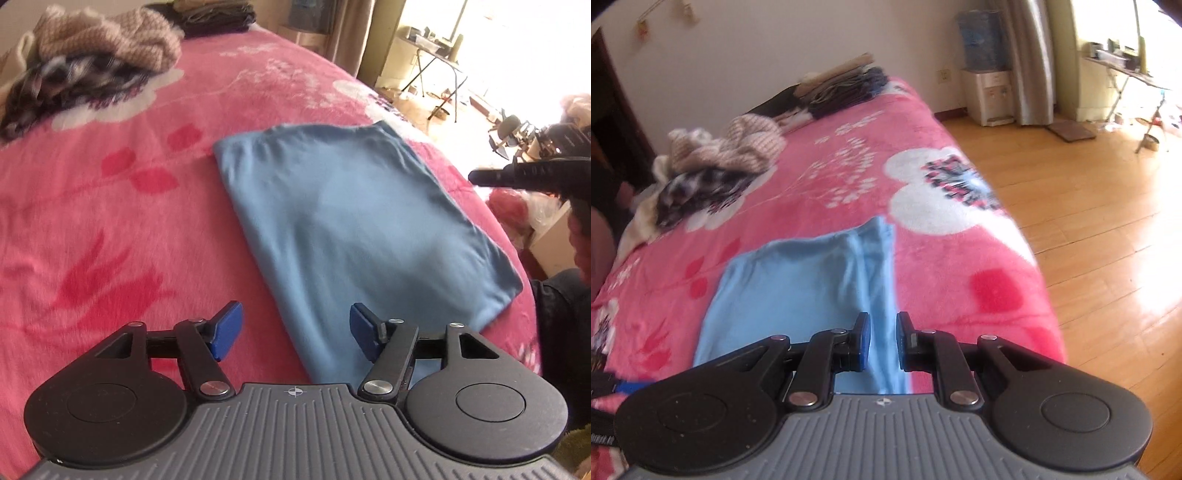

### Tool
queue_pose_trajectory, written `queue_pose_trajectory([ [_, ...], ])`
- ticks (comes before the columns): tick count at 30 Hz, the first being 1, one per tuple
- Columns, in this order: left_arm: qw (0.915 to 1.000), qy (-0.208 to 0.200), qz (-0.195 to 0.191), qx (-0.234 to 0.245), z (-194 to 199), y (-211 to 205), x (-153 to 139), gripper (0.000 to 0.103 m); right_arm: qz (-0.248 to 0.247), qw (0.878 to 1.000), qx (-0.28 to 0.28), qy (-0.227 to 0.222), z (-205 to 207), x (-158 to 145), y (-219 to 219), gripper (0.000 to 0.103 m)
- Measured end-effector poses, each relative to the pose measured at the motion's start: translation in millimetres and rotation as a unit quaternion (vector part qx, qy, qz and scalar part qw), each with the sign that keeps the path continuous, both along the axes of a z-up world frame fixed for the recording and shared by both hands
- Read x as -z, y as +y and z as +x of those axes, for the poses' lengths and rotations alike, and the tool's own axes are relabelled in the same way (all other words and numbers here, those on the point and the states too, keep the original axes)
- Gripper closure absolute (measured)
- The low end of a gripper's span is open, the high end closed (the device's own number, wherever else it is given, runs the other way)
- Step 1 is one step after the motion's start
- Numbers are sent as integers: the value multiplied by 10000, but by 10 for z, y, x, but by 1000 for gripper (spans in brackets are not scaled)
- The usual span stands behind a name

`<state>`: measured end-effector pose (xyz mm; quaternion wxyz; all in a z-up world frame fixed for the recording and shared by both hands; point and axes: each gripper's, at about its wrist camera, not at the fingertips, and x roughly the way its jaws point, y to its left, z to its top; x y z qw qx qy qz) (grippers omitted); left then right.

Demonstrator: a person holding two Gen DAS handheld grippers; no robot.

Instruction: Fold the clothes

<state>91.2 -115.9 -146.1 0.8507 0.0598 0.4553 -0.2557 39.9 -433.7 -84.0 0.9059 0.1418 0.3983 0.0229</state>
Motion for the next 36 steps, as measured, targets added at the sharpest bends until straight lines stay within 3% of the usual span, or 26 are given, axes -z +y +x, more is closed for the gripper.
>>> queue_pose_trajectory([
  [7, 9994, -214, -23, -277, 39, -116, -82, 30, -176, 9994, -302, -8, -224, -47, 264, 87],
  [9, 9987, -295, -125, -399, 54, -124, -112, 12, -162, 9994, -298, -8, -280, -62, 281, 87],
  [11, 9976, -451, -219, -479, 33, -123, -155, 1, -153, 9994, -295, -11, -333, -75, 292, 87],
  [16, 9959, -627, -172, -625, 23, -153, -200, 0, -192, 9991, -373, -9, -408, -93, 347, 86],
  [23, 9947, -253, -286, -950, 101, -57, -129, 0, -378, 9984, -424, -39, -417, -119, 469, 72],
  [29, 9926, -41, -206, -1192, 151, 13, -59, 0, -502, 9969, -599, 44, -405, -69, 580, 72],
  [36, 9900, 118, 221, -1390, 177, -23, 18, 0, -668, 9941, -845, 163, -403, 20, 726, 72],
])
